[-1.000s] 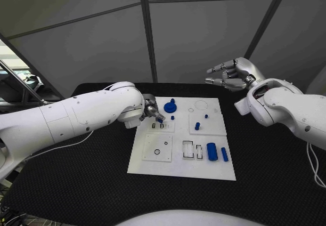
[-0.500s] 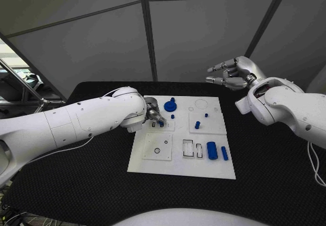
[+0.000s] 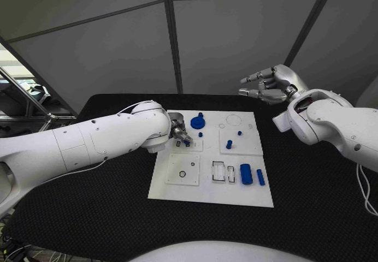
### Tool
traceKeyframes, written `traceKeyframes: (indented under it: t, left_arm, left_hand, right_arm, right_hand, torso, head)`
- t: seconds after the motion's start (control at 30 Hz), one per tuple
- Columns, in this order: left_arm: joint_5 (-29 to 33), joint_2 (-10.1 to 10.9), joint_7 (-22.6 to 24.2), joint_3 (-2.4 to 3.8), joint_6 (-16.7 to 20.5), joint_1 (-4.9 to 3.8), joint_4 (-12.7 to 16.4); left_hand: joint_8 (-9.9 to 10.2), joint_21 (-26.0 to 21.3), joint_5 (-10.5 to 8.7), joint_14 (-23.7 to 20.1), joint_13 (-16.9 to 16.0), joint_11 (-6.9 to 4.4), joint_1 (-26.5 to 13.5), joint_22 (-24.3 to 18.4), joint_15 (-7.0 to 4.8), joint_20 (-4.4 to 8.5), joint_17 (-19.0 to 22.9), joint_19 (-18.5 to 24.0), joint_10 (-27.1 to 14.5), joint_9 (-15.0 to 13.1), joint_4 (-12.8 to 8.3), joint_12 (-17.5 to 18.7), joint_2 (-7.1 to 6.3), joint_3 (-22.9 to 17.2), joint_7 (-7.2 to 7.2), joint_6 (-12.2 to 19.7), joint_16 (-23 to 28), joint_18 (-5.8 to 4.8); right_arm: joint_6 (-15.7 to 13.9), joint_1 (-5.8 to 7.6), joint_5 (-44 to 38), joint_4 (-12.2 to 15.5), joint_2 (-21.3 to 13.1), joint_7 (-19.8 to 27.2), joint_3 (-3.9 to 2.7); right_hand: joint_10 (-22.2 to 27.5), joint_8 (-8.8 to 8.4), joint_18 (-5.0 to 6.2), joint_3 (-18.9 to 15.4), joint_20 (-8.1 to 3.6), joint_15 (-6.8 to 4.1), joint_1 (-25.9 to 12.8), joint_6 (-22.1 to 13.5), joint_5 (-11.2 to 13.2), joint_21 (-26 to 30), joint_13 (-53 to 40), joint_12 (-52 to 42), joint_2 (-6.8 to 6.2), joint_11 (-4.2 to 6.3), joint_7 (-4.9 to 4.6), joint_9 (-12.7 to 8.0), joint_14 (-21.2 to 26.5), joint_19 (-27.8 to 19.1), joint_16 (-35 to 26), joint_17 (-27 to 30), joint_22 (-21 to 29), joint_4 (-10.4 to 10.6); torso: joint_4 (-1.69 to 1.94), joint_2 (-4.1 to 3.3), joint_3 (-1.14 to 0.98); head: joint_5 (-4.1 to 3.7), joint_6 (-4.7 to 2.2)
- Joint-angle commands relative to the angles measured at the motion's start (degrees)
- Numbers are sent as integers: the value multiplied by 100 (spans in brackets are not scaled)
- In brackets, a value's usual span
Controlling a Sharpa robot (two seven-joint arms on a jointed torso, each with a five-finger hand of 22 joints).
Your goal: Assemble the parts on the task board
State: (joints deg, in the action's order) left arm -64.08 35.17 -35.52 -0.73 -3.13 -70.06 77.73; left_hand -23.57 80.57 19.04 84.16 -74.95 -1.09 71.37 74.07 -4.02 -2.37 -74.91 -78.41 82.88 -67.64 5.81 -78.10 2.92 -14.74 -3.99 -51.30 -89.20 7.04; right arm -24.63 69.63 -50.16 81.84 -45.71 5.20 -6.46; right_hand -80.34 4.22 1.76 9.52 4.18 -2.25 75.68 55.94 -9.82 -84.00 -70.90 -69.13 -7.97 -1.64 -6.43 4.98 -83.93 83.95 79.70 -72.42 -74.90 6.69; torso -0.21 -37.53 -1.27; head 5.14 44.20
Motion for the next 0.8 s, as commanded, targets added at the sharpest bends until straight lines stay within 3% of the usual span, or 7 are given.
traceKeyframes:
  t: [0.03,0.3,0.8]
  left_arm:
    - [-157,-2,-27,4,-236,-3,25]
    - [-161,-5,-41,4,-303,0,19]
    - [-162,-25,-64,5,-402,1,-2]
  left_hand:
    - [-25,13,31,556,-915,-2,7,1,-15,2,-1442,-33,44,-18,-623,-24,58,-630,134,-180,-28,-321]
    - [-25,13,31,556,-915,-2,7,1,-15,2,-1442,-33,44,-18,-623,-24,58,-630,134,-180,-28,-321]
    - [-26,5,49,554,-906,-2,-9,-10,-14,2,-1435,-24,34,-29,-641,-5,52,-650,133,-185,-23,-318]
  right_arm:
    - [44,12,15,-2,10,35,-5]
    - [51,12,15,-10,16,36,-5]
    - [61,12,15,-24,27,39,-5]
  right_hand:
    - [48,-33,64,-3,-35,-36,-59,47,-10,26,10,34,6,5,-2,-5,-211,10,-33,5,-575,-17]
    - [48,-33,64,-3,-35,-36,-59,47,-10,26,10,34,6,5,-2,-5,-211,10,-33,5,-575,-17]
    - [48,-33,64,-3,-35,-36,-59,47,-10,26,10,34,6,5,-2,-5,-211,10,-33,5,-575,-17]
  torso:
    - [-2,-3,1]
    - [1,0,3]
    - [-1,0,-1]
  head:
    - [-6,-5]
    - [-22,-19]
    - [-5,20]
